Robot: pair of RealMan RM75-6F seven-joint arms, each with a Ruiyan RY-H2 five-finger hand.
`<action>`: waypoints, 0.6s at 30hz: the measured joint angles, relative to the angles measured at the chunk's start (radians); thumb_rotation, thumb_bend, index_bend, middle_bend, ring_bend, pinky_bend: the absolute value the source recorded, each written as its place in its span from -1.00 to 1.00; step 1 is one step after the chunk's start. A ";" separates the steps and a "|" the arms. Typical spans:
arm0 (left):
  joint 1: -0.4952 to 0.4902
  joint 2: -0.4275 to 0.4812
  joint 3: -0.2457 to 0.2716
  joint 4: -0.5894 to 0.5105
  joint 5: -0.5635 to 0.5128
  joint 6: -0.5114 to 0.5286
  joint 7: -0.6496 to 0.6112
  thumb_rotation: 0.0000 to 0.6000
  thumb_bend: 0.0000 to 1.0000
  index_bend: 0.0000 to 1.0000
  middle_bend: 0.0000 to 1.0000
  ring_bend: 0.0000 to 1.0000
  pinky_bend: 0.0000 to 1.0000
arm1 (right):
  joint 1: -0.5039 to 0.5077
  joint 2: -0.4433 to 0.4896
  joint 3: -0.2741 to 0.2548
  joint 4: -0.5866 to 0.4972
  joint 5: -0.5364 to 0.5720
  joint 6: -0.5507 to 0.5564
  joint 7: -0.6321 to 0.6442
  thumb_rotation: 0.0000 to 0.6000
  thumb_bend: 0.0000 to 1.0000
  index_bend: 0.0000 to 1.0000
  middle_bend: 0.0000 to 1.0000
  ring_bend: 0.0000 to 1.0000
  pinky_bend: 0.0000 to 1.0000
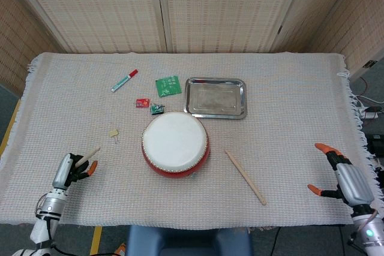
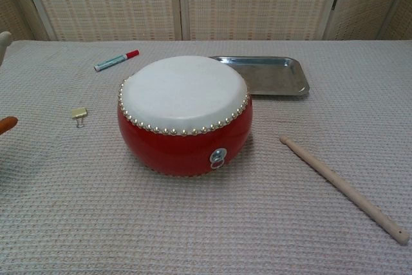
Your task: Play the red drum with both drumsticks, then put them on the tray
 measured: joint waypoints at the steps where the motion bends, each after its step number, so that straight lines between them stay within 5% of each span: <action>1: 0.002 0.020 -0.002 -0.020 0.004 0.014 0.040 1.00 -0.17 1.00 1.00 1.00 1.00 | 0.010 -0.009 0.002 -0.012 0.015 -0.019 0.003 1.00 -0.88 -0.62 -0.80 -0.98 -0.65; 12: 0.012 0.142 -0.002 -0.142 0.036 0.085 0.274 1.00 -0.17 1.00 1.00 1.00 1.00 | 0.084 -0.199 0.022 0.000 0.128 -0.086 -0.168 1.00 -0.88 -0.54 -0.80 -0.98 -0.62; 18: 0.022 0.180 0.021 -0.184 0.050 0.101 0.392 1.00 -0.17 1.00 1.00 1.00 1.00 | 0.132 -0.390 0.030 0.101 0.166 -0.118 -0.295 1.00 -0.88 -0.49 -0.80 -0.98 -0.62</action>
